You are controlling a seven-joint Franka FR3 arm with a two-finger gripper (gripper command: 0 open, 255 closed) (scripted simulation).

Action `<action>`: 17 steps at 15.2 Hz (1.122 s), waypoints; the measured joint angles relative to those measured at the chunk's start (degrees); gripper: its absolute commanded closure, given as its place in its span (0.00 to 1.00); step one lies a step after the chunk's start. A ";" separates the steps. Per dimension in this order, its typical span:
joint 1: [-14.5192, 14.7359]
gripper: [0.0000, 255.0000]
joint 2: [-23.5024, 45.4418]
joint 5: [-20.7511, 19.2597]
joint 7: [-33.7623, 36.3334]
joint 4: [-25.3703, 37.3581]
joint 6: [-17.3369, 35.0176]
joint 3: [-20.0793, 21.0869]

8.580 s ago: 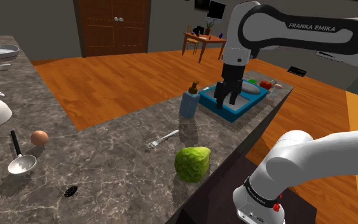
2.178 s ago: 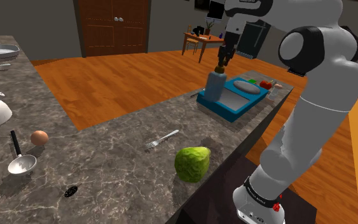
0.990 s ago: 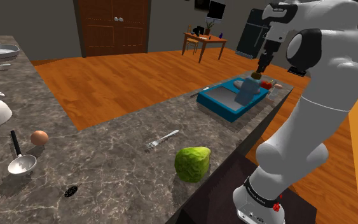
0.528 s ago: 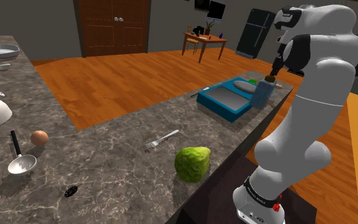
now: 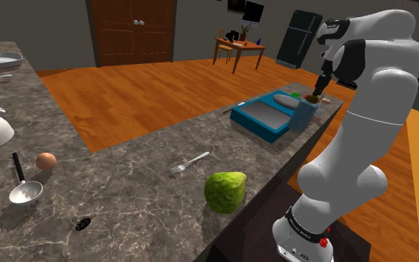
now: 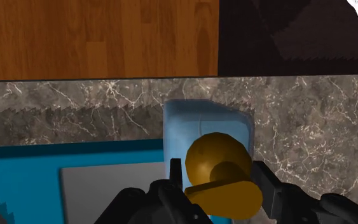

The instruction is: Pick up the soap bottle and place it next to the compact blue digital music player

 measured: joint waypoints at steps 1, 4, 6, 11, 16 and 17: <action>0.12 1.00 -0.26 -0.13 0.03 -1.07 0.84 0.01; 0.24 1.00 -0.18 -0.06 -0.01 -3.24 3.08 0.08; 0.36 1.00 -0.22 -0.07 -0.02 -4.92 4.71 0.13; 0.67 1.00 -0.32 -0.05 0.06 -8.76 8.46 0.29; 0.76 1.00 0.16 0.27 -0.16 -12.31 12.40 0.44; 0.71 1.00 0.37 0.39 -0.28 -12.80 13.06 0.46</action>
